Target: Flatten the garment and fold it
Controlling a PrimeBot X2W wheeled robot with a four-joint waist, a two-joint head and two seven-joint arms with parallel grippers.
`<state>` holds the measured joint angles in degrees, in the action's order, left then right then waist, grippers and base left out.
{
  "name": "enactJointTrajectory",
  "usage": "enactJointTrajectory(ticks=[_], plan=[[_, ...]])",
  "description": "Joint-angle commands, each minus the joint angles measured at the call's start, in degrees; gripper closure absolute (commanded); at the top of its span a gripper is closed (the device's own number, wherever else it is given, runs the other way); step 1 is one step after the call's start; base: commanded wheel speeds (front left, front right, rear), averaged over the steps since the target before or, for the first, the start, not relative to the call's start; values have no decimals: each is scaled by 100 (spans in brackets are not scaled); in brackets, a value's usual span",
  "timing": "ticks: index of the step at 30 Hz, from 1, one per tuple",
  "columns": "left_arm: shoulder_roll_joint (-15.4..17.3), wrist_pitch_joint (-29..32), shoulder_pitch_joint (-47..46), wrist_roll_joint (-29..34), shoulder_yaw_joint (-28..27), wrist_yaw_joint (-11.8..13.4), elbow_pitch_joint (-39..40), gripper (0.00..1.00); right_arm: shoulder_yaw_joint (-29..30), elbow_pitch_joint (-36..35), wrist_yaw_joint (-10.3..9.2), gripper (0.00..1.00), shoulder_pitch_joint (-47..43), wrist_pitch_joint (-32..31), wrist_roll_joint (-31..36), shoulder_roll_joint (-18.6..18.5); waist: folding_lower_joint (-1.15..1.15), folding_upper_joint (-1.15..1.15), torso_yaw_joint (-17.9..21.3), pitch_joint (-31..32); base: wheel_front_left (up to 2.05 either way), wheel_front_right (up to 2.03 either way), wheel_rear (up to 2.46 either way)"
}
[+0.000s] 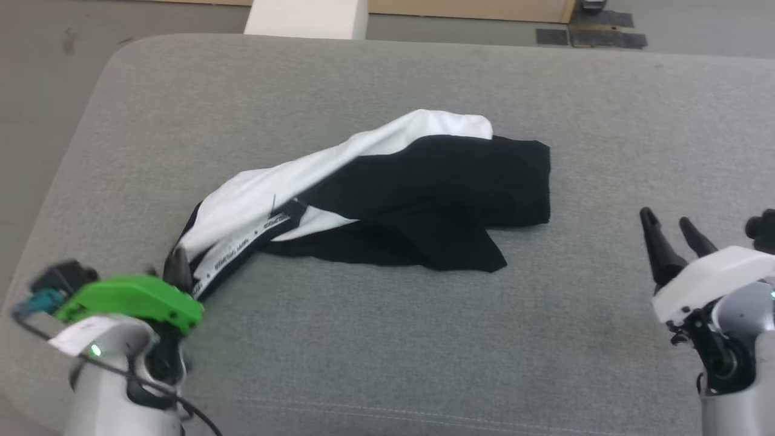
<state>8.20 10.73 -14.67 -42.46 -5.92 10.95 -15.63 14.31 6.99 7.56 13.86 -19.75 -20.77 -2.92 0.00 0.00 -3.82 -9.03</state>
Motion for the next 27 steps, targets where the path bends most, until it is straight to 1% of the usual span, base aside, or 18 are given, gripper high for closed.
enactJointTrajectory(ticks=[1, 3, 5, 6, 8, 10, 14, 17, 23, 27], plan=[[47, -259, -138, -6, -46, -123, 200, 0, -80, -18, -8, 0, 74, -62, 90, 4, 0, 0, -102, 45, 0, 0, 0], [173, -840, -161, 240, -46, -349, 506, 0, -246, 39, -8, 0, 218, -206, 291, 4, 0, 0, -142, 40, 0, 0, 0], [318, -1359, -62, 687, 101, -460, 730, 0, -439, 168, -8, 0, 425, -414, 576, 4, 0, 0, -182, 16, 0, 0, 0], [344, -1669, -1, 860, 132, -503, 814, 0, -522, 290, -8, 0, 568, -570, 714, 4, 0, 0, -196, -4, 0, 0, 0], [411, -2088, 155, 1213, 266, -545, 863, 0, -719, 567, -8, 0, 863, -899, 1008, 4, 0, 0, -214, -47, 0, 0, 0], [377, -2326, 269, 1458, 369, -527, 905, 0, -880, 873, -8, 0, 1192, -1225, 1341, 4, 0, 0, -257, -126, 0, 0, 0], [215, -2511, 338, 1773, 551, -537, 978, 0, -909, 1568, -8, 0, 1790, -1627, 1875, 3, 0, 0, -432, -311, 0, 0, 0], [77, -2550, 315, 1852, 596, -578, 989, 0, -826, 2045, -8, 0, 2094, -1766, 2252, -11, 0, 0, -572, -456, 0, 0, 0], [-64, -2569, 179, 1937, 595, -677, 912, 0, -820, 2756, -8, 0, 2401, -1720, 2767, -27, 0, 0, -775, -761, 0, 0, 0], [-128, -2571, 96, 2022, 576, -746, 929, 0, -868, 3059, -8, 0, 2476, -1541, 2856, -23, 0, 0, -819, -877, 0, 0, 0]])
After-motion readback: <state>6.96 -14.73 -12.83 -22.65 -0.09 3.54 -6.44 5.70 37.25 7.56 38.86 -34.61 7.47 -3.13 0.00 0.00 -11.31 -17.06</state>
